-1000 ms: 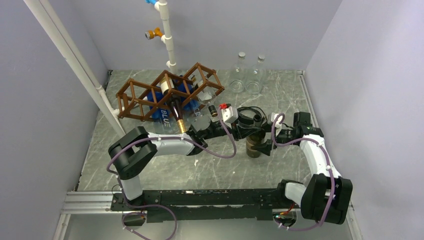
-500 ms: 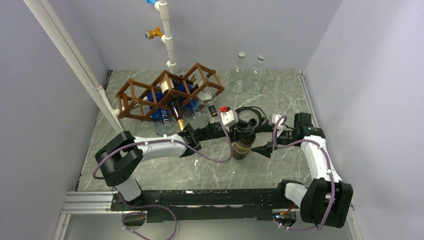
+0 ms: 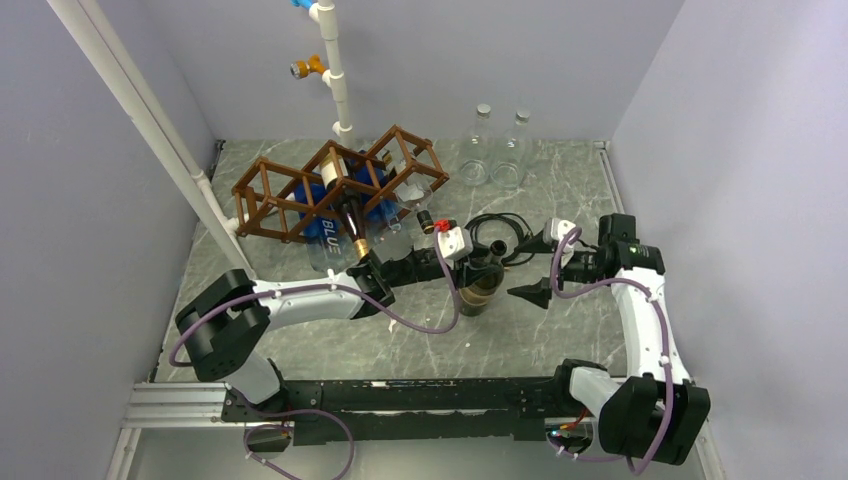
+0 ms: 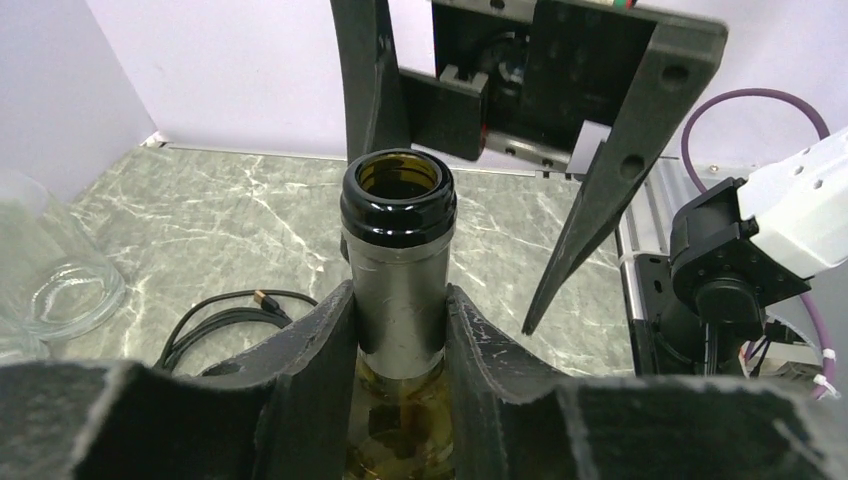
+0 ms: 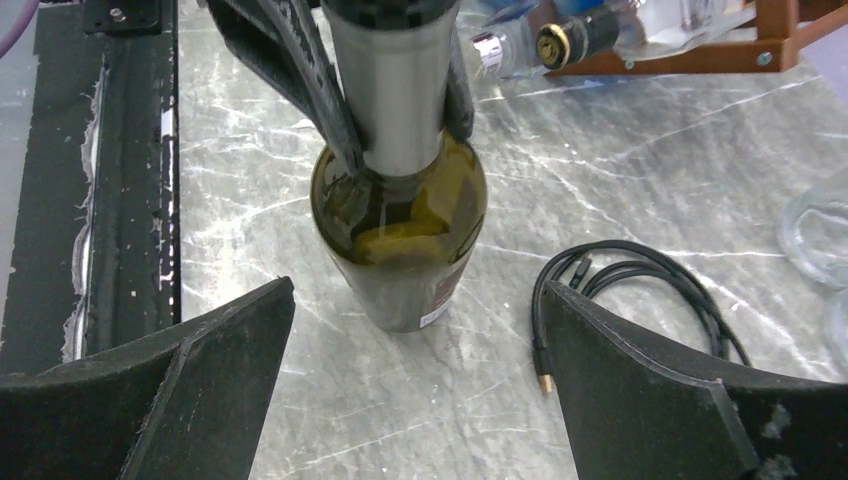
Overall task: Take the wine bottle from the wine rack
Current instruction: Place the wine bottle at the center of the board.
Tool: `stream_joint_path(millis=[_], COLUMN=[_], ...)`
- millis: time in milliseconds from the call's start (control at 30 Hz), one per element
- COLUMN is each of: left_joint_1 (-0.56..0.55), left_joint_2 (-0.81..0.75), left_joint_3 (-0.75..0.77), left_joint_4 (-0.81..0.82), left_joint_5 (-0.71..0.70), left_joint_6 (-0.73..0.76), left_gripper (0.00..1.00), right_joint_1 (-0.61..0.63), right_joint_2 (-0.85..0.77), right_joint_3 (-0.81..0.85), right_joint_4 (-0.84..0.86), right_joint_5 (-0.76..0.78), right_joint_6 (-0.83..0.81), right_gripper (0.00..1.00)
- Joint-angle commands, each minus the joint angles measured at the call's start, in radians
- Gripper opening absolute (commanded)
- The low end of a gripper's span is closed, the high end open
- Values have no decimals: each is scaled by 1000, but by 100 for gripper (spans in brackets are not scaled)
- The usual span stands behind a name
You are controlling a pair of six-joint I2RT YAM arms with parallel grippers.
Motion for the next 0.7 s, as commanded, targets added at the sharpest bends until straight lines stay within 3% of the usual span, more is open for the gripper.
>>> stream_joint_path(millis=[0, 133, 300, 467, 667], left_joint_1=[-4, -4, -4, -4, -1], left_joint_2=[-42, -63, -94, -165, -262], left_joint_3=[-17, -34, -54, -68, -55], left_joint_4=[8, -2, -14, -80, -283], left_joint_5=[-10, -25, -45, -99, -142], left_joint_6=[-19, -36, -54, -41, -19], left_gripper=[43, 59, 74, 98, 99], right_joint_1=[-5, -5, 11, 93, 258], right_joint_2=[32, 121, 128, 149, 155], right_joint_3=[114, 233, 315, 391, 447], right_joint_4=[-170, -431, -447, -439, -229], right_joint_5=[-8, 25, 47, 64, 151], right_joint_6=[-133, -348, -287, -216, 37], right_gripper=[96, 96, 98, 98, 98])
